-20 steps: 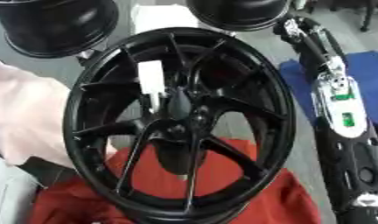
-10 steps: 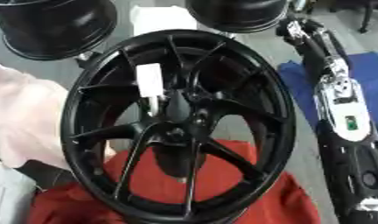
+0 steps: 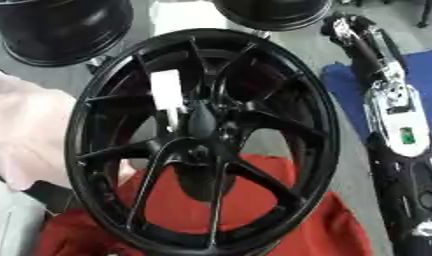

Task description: Pull the pin out of the wheel hub.

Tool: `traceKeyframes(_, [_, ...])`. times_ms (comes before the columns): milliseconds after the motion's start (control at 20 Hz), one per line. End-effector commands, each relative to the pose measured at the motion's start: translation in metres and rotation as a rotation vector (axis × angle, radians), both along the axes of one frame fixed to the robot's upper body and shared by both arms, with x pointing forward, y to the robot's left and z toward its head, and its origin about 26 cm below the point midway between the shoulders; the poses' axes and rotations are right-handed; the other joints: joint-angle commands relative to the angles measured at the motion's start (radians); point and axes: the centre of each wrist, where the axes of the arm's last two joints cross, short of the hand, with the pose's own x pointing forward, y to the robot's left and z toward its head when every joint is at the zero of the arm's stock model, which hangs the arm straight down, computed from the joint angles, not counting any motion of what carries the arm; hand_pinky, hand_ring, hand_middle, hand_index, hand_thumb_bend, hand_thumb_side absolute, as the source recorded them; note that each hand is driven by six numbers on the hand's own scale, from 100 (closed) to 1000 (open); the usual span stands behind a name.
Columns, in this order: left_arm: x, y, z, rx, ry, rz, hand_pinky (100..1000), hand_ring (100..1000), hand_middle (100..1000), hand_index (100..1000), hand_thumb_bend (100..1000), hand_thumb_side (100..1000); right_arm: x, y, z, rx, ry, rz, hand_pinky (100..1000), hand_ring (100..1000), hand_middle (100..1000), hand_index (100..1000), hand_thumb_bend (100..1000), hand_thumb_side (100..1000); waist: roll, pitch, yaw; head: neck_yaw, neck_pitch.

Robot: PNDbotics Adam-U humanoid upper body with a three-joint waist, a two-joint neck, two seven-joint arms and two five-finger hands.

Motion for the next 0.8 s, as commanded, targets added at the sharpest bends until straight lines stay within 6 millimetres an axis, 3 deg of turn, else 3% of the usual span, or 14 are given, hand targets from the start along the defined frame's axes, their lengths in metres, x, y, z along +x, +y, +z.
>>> traceKeyframes(50, [-0.001, 0.0, 0.039, 0.27, 0.003, 0.003, 722, 667, 641, 749, 519, 651, -0.003, -0.009, 0.013, -0.04, -0.028, -0.027, 939, 795, 626, 672, 100, 569, 0.014, -0.002, 0.004, -0.016, -0.013])
traceKeyframes(200, [0.007, -0.009, 0.062, 0.429, 0.042, -0.03, 726, 675, 651, 760, 526, 658, -0.003, -0.011, 0.014, -0.057, -0.024, -0.028, 939, 796, 626, 672, 100, 569, 0.016, -0.002, 0.001, -0.031, -0.018])
traceKeyframes(500, [0.022, -0.035, 0.088, 0.7, 0.205, -0.097, 739, 681, 662, 782, 524, 672, -0.005, -0.019, 0.014, -0.086, -0.016, -0.052, 940, 796, 627, 673, 100, 575, 0.026, 0.004, 0.007, -0.059, -0.021])
traceKeyframes(800, [0.037, -0.072, 0.094, 0.776, 0.263, -0.151, 760, 712, 696, 806, 542, 678, -0.005, -0.022, 0.012, -0.097, -0.006, -0.057, 941, 796, 627, 674, 100, 578, 0.033, 0.001, 0.012, -0.058, -0.021])
